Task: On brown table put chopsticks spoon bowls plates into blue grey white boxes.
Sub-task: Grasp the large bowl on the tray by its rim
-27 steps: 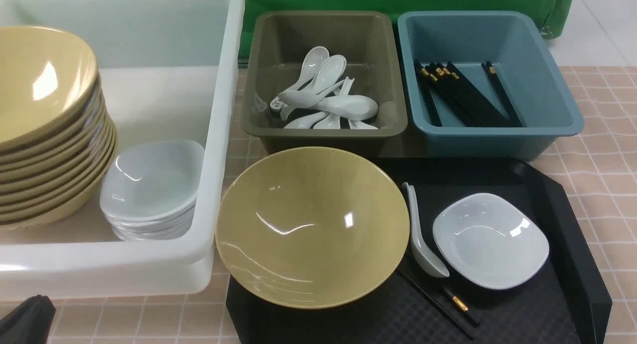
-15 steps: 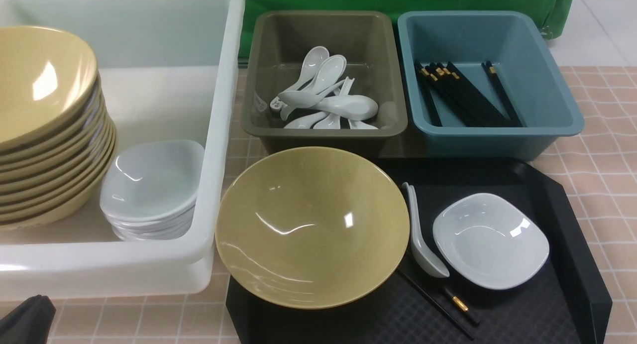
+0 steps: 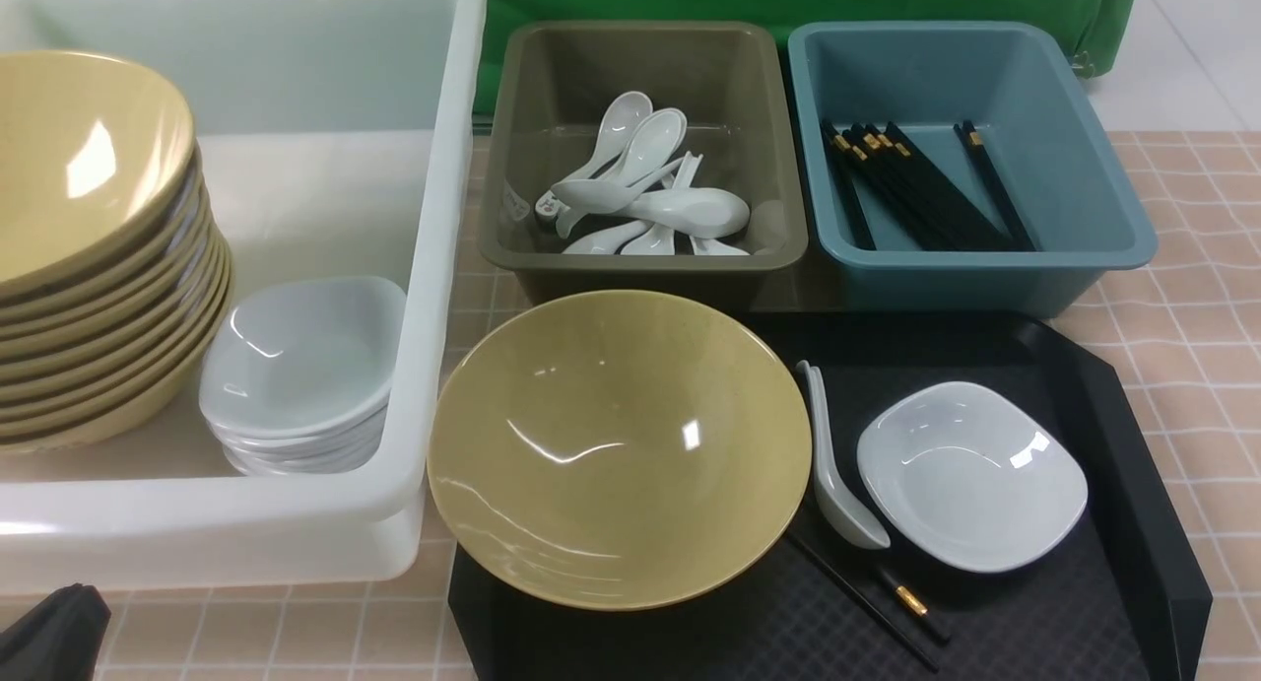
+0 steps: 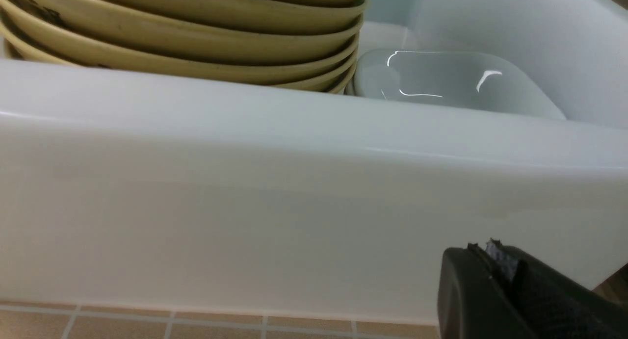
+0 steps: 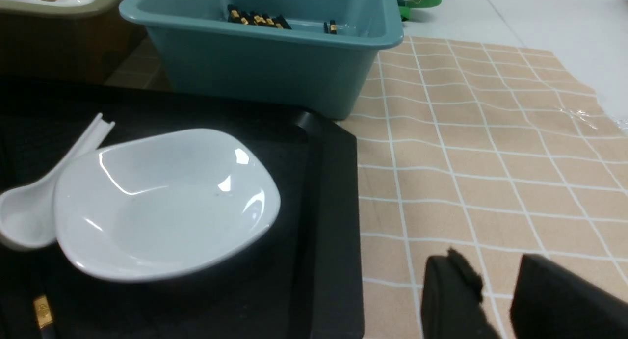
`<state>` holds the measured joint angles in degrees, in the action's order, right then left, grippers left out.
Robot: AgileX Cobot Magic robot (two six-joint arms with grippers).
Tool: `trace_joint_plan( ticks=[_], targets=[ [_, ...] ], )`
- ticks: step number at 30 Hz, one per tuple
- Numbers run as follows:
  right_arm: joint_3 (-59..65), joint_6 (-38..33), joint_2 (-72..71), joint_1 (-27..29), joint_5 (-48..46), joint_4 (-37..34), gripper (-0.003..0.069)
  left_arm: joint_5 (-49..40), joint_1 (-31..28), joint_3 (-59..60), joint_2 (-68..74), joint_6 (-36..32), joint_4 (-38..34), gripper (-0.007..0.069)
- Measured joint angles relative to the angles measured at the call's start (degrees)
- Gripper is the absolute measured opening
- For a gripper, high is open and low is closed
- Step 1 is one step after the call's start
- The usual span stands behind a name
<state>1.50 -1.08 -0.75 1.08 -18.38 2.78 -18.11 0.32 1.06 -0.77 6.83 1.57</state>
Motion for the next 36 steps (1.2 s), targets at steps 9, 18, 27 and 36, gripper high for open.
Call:
trace_joint_plan(
  ticks=[9, 18, 27, 36],
  targets=[
    [0.00, -0.36, 0.00, 0.00, 0.00, 0.26, 0.0236, 3.25, 0.00, 0.00, 0.00, -0.52, 1.24, 0.0008],
    [0.06, -10.31, 0.00, 0.00, 1.63, 3.96, 0.0236, 20.88, 0.00, 0.00, 0.00, -0.58, 1.49, 0.0008],
    [0.24, -7.40, 0.00, 0.00, 34.14, 4.19, 0.0236, 39.81, 0.00, 0.00, 0.00, -0.39, 1.91, 0.0008],
    [0.24, 14.90, 0.00, 0.00, 57.50, 3.73, 0.0236, 58.50, -0.14, -3.14, 0.10, 3.81, -4.55, 0.0008]
  ],
)
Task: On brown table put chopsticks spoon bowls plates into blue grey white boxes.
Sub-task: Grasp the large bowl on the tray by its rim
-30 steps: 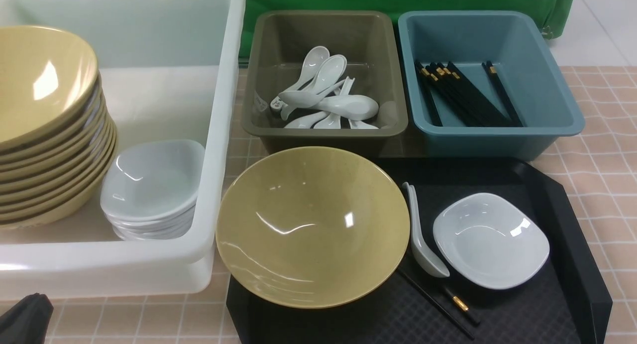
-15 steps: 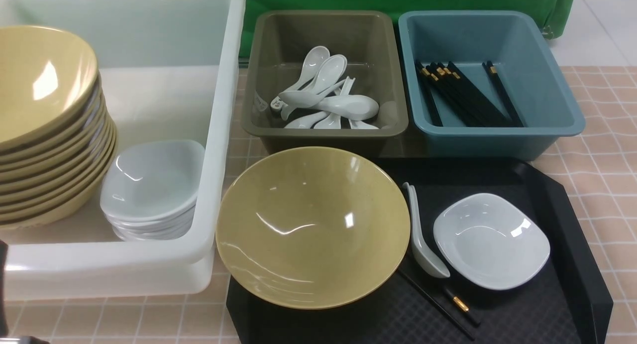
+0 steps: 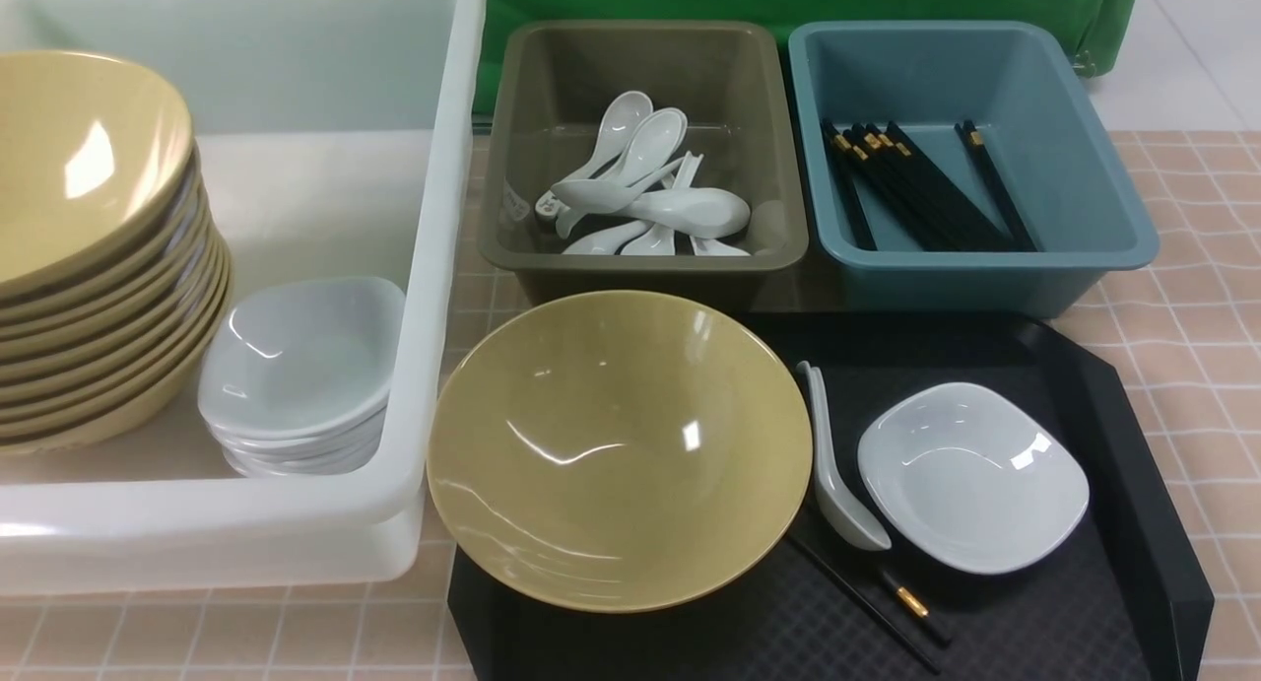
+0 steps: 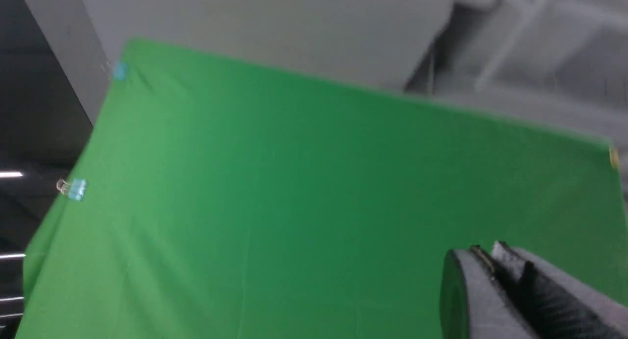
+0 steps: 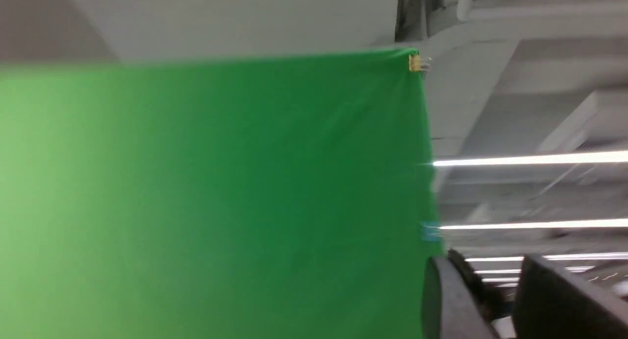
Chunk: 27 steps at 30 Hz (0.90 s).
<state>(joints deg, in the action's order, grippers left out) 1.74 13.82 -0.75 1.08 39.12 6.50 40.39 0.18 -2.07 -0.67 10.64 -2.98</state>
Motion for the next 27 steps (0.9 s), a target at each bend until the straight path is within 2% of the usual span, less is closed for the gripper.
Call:
trace_joint_plan(
  ticks=[2, 5, 7, 11, 13, 14, 15, 18, 19, 20, 23, 24, 25, 27],
  targets=[
    [-0.86, 2.09, 0.00, 0.00, -1.16, -0.36, 0.0231, -4.06, 0.00, -4.63, 0.92, 0.08, -2.75, 0.0008],
    [-7.82, 2.30, 1.79, 0.00, -7.81, -0.85, 0.0174, -19.78, 0.00, -20.56, 7.54, -1.78, -5.59, 0.0008],
    [-11.20, 1.49, 4.08, 0.00, -10.82, -0.91, 0.0131, -25.90, 0.00, -27.46, 13.05, -3.40, -5.54, 0.0008],
    [-17.22, 0.93, 10.41, 0.00, -19.60, -0.91, 0.0042, -31.09, 0.05, -36.07, 25.91, -4.61, -5.94, 0.0008],
    [-19.33, -0.23, 14.05, 0.00, -25.89, -0.91, 0.0038, -33.54, 0.05, -38.05, 31.56, -4.42, -6.19, 0.0008],
    [-20.65, -2.34, 17.31, 0.00, -31.59, -1.04, 0.0038, -38.17, 0.05, -40.11, 37.60, -4.31, -6.50, 0.0008],
    [-20.79, -3.11, 17.73, 0.00, -32.25, -1.04, 0.0038, -38.92, 0.05, -40.42, 38.25, -4.31, -6.51, 0.0008],
    [-23.04, -8.47, 24.56, 0.00, -44.64, -1.04, 0.0038, -56.01, 0.84, -46.71, 48.77, -4.74, -7.49, 0.0008],
    [-23.37, -8.62, 25.32, 0.00, -46.25, -1.04, 0.0038, -58.17, 0.95, -47.12, 49.37, -5.03, -7.50, 0.0008],
    [-24.32, -9.40, 27.55, 0.00, -51.09, -1.04, 0.0038, -65.35, 2.12, -50.47, 53.44, -6.81, -8.33, 0.0008],
    [-26.16, -11.31, 32.63, -0.25, -61.87, -1.08, 0.0038, -77.50, 6.83, -56.61, 61.75, -14.12, -11.03, 0.0008],
    [-26.22, -11.44, 33.19, -0.34, -62.37, -1.16, 0.0038, -78.12, 7.21, -57.01, 62.24, -14.68, -11.23, 0.0008],
    [-26.57, -13.17, 35.30, -1.83, -65.77, -2.31, 0.0038, -82.84, 10.38, -60.45, 66.17, -19.22, -13.45, 0.0008],
    [-26.76, -16.44, 37.47, -4.24, -67.58, -5.43, 0.0038, -85.94, 14.97, -63.61, 71.27, -22.51, -15.32, 0.0008]
  ],
)
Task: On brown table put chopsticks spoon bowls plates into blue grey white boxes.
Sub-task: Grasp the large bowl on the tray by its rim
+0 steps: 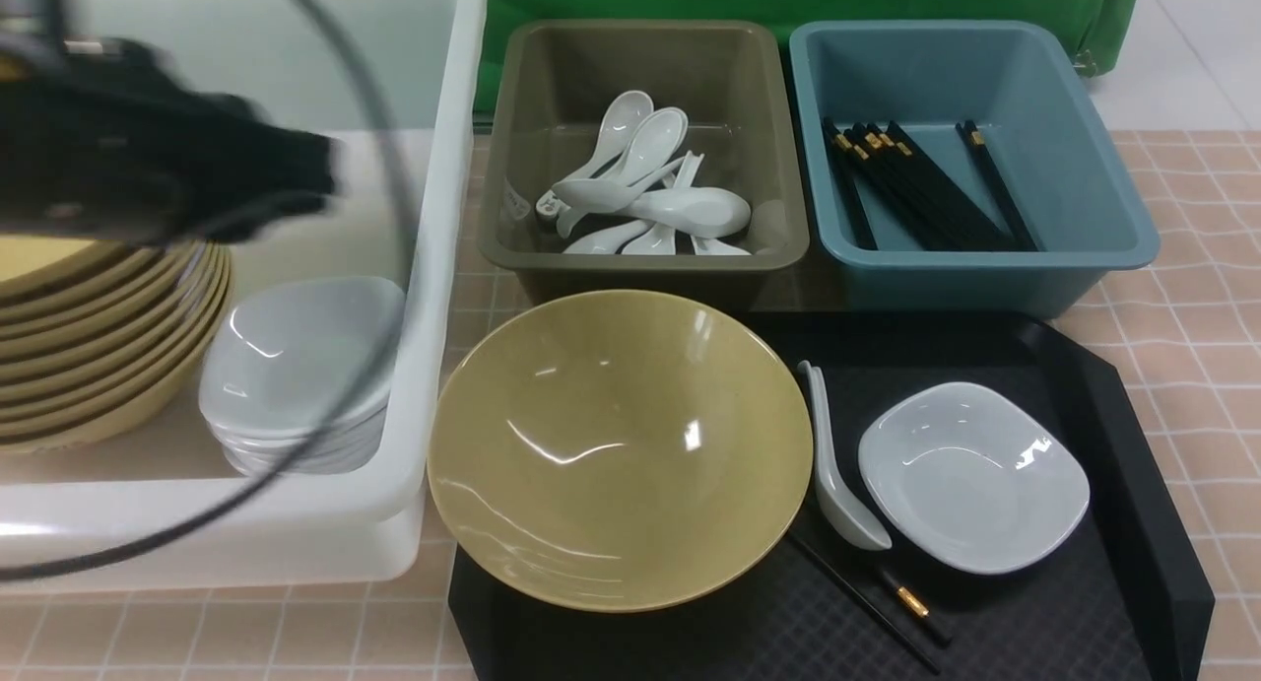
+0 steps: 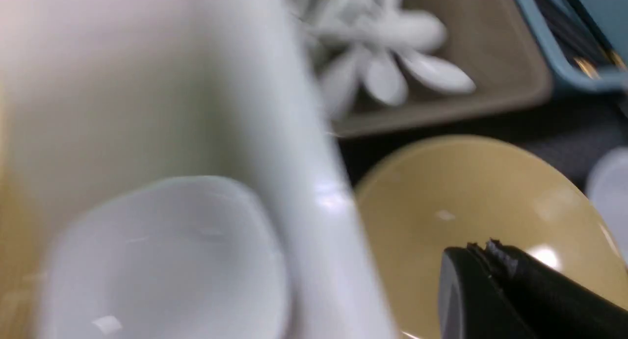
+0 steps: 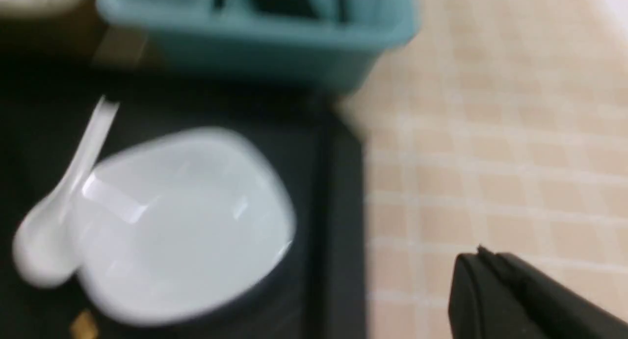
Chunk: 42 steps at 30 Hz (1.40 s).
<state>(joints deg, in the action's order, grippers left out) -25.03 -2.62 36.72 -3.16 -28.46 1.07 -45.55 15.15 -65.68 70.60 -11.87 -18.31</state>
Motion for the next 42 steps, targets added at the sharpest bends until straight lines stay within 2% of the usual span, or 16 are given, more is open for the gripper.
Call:
trace_joint_plan(
  ticks=[1, 3, 6, 9, 16, 22, 28, 32, 38, 41, 42],
  targets=[
    [0.00, -0.52, 0.47, -0.60, -0.25, -0.35, 0.0038, -0.23, 0.49, -0.34, 0.53, -0.27, -0.15, 0.0008],
    [0.00, -6.76, 3.47, -4.46, -0.71, -3.54, 0.0038, -2.55, 6.99, -4.48, 7.43, -2.42, -0.61, 0.0008],
    [0.00, -9.14, 5.98, -8.82, 1.08, -4.70, 0.0038, -3.35, 13.64, -8.93, 15.00, -2.78, 2.46, 0.0008],
    [0.00, -9.65, 7.06, -11.63, 2.45, -5.50, 0.0039, -3.46, 18.26, -12.19, 21.29, 0.15, 7.11, 0.0008],
    [0.00, -9.69, 7.18, -14.03, 2.82, -7.04, 0.0039, -3.03, 25.26, -16.34, 34.49, 3.88, 20.98, 0.0008],
    [0.00, -9.51, 7.18, -14.08, 3.58, -7.25, 0.0039, 1.61, 29.82, -16.76, 40.09, 4.62, 20.53, 0.0008],
    [0.00, -9.20, 7.18, -14.08, 3.72, -7.25, 0.0043, 5.53, 32.62, -17.87, 39.85, 3.08, 14.33, 0.0008],
    [0.00, -9.22, 7.18, -14.08, 3.72, -7.25, 0.0044, 1.41, 32.47, -22.57, 38.85, 0.95, 13.65, 0.0008],
    [0.00, -9.22, 7.18, -14.08, 3.72, -7.25, 0.0045, -10.89, 27.70, -29.85, 37.78, 3.14, 18.99, 0.0014],
    [0.00, -9.22, 7.18, -14.08, 3.76, -7.25, 0.0048, -15.38, 21.75, -30.93, 37.72, 6.41, 22.37, 0.0086],
    [0.00, -9.22, 7.18, -14.08, 3.76, -7.25, 0.0048, -15.50, 21.75, -30.93, 37.71, 6.49, 22.37, 0.0093]
  ],
)
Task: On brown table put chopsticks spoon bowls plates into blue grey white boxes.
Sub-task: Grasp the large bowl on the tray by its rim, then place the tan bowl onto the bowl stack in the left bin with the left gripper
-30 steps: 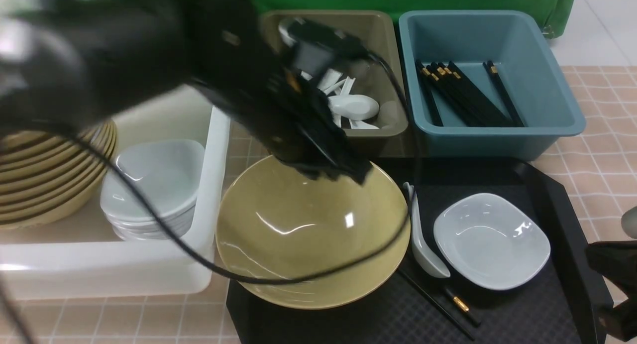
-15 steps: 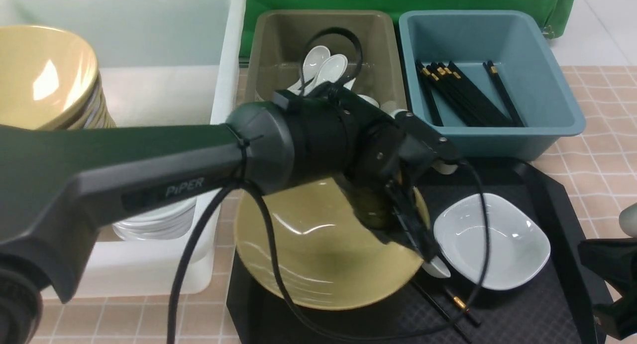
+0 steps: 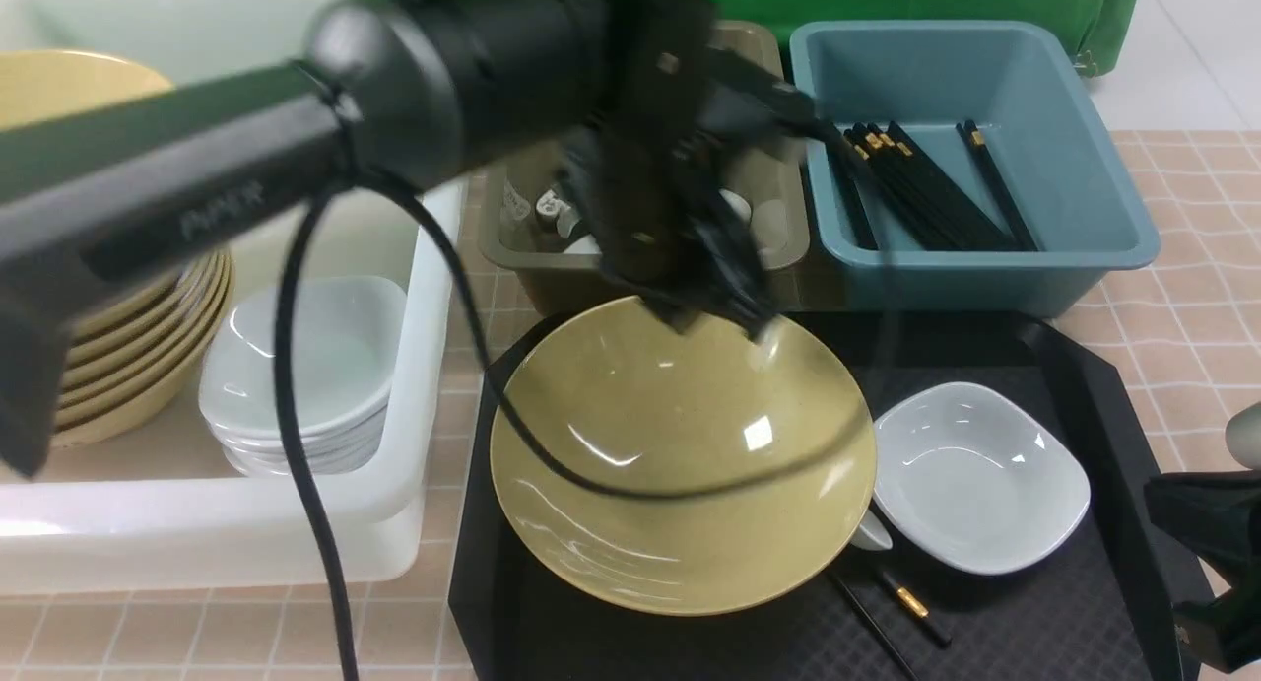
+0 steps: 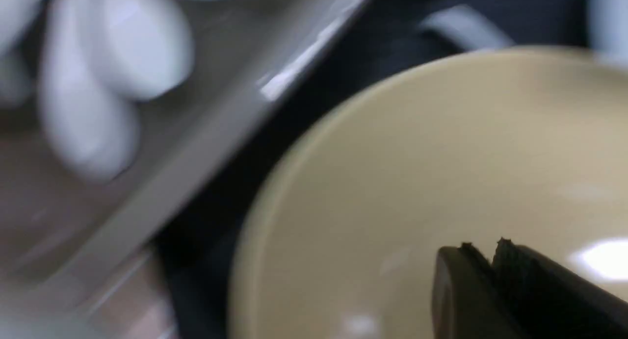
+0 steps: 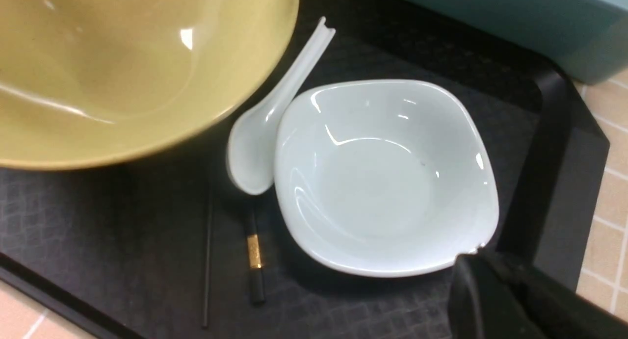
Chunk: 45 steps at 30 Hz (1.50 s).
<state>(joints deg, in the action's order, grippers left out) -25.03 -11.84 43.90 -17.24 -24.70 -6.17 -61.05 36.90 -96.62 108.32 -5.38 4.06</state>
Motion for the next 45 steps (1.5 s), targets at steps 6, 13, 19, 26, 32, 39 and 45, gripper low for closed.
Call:
trace_joint_plan(
  ticks=[6, 13, 19, 26, 32, 39, 45],
  targets=[
    [0.00, 0.00, 0.00, 0.00, 0.41, 0.00, 0.0051, 0.05, -6.23, -0.11, 1.74, 1.36, -0.20, 0.0370],
    [0.00, 0.00, 0.00, 0.00, 0.41, 0.00, 0.0055, 0.03, -7.39, -0.11, 7.31, 1.55, -1.24, 0.0481],
    [0.00, 0.00, 0.00, 0.00, 0.41, 0.00, 0.0060, -1.11, -7.44, -0.16, 11.75, -2.12, -6.90, 0.0392],
    [0.00, 0.00, 0.00, 0.00, 0.41, -0.01, 0.0067, -6.17, -7.62, -0.67, 7.54, -4.73, -11.79, 0.0073],
    [0.00, 0.00, 0.00, 0.00, 0.15, -0.01, 0.0070, -4.67, -7.47, -0.31, -2.06, -7.68, -10.76, 0.0008],
    [0.00, 0.00, 0.00, 0.00, 0.15, -0.01, 0.0076, -1.49, -11.88, -0.24, -16.36, -9.80, -17.08, 0.0008],
    [0.00, 0.71, 0.00, 0.00, -0.05, -0.01, 0.0078, 1.41, -30.42, -0.24, -29.09, -5.21, -14.77, 0.0007]
  ],
)
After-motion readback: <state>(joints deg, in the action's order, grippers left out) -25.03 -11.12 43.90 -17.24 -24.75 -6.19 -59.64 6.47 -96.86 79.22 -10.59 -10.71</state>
